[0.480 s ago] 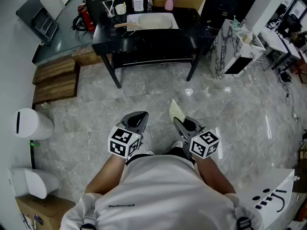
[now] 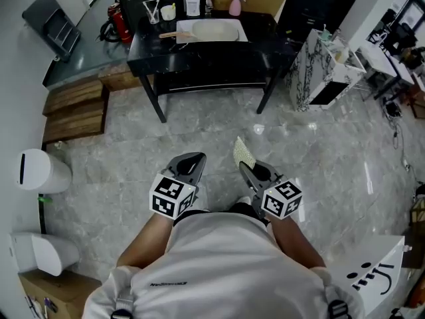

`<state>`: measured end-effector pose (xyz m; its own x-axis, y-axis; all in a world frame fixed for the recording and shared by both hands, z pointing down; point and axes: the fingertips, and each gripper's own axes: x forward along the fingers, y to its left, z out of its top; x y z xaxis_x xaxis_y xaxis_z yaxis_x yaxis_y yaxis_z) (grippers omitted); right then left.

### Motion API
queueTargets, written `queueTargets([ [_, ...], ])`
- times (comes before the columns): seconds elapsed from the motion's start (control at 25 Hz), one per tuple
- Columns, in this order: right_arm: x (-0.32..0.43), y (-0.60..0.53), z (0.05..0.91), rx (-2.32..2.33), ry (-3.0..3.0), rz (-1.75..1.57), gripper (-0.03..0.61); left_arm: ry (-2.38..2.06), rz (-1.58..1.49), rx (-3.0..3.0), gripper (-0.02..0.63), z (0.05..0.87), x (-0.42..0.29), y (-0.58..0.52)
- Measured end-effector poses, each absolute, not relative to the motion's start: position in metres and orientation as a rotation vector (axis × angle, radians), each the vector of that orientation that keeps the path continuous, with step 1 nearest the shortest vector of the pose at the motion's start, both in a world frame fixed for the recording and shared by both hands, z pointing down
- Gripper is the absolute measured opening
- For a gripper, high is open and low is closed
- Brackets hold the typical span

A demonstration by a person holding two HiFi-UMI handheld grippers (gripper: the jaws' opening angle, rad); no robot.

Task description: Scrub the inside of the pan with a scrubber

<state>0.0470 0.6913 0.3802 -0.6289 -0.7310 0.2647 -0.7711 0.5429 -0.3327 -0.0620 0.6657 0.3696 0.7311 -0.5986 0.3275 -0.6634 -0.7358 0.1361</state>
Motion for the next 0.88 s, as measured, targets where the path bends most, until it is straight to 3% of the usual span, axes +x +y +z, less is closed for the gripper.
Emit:
queueTargets([
  [0.88,0.048,0.634,0.392,1.281,-2.734,0.801,0.066,-0.980,0.424,2.642,0.015,0.395,-0.065,0.609],
])
